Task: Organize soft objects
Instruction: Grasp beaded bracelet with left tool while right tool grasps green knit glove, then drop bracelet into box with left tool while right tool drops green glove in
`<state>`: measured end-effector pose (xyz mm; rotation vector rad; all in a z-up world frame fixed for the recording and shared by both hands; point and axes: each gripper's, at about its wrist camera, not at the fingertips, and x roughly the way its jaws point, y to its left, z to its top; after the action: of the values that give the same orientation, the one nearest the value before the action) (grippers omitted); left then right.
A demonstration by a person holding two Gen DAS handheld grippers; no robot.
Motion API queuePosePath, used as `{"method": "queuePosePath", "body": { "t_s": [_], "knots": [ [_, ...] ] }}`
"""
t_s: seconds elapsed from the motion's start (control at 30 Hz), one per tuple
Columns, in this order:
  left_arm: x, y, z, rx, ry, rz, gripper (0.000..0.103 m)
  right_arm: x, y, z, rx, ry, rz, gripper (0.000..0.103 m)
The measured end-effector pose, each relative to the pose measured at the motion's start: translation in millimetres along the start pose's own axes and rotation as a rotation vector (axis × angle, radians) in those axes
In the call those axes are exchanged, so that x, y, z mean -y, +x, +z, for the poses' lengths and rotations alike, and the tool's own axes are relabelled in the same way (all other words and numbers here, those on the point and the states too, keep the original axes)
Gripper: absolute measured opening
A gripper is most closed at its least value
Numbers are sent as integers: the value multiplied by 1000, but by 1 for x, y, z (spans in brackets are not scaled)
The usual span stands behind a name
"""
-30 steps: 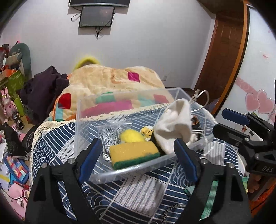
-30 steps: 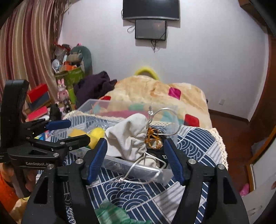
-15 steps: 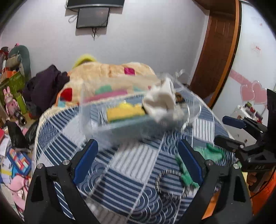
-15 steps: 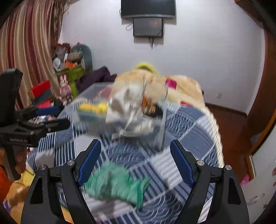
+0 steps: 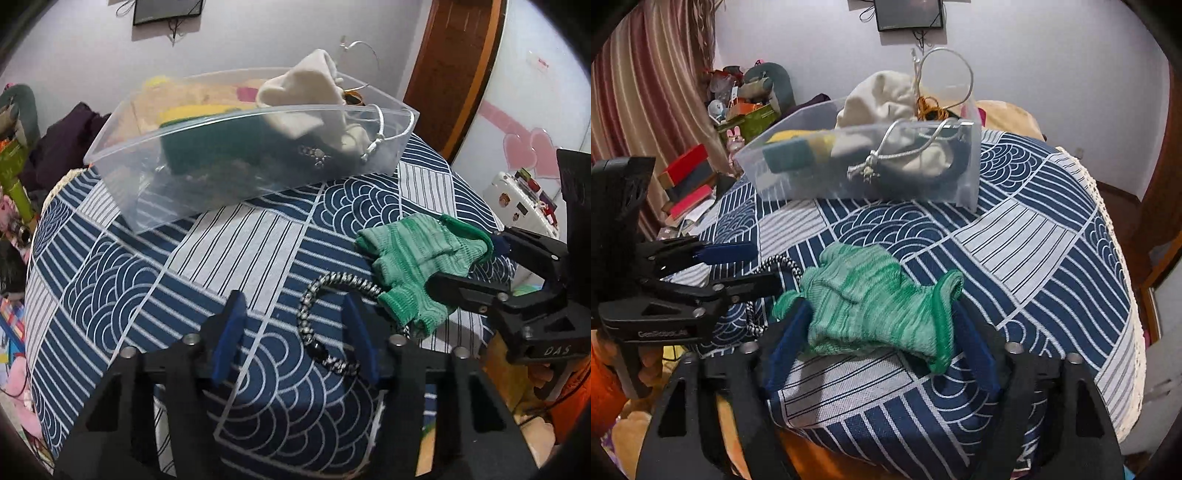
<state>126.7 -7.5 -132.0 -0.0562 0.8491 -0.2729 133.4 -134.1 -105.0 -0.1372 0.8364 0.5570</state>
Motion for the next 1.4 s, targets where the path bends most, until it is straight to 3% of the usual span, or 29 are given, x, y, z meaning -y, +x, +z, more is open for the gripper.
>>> {"method": "queuePosePath", "body": {
  "t_s": [0.1, 0.23, 0.33, 0.53, 0.87, 1.1, 1.4],
  "knots": [
    [7, 4, 2, 12, 28, -9, 32, 0, 0, -3, 11, 0, 11, 52],
    [11, 7, 3, 31, 43, -8, 11, 1, -3, -3, 18, -6, 41, 26],
    [8, 5, 3, 31, 26, -20, 7, 0, -8, -2, 42, -10, 22, 20],
    [-4, -17, 6, 77, 8, -5, 6, 9, -29, 8, 107, 23, 5, 19],
    [-20, -66, 36, 244, -19, 46, 6, 8, -57, 37, 237, 31, -15, 19],
    [-31, -85, 69, 348, -36, 72, 6, 2, -55, 68, 299, 17, -9, 19],
    [-50, -76, 106, 401, -66, 125, 6, -7, -35, 103, 325, -1, 6, 19]
  ]
}}
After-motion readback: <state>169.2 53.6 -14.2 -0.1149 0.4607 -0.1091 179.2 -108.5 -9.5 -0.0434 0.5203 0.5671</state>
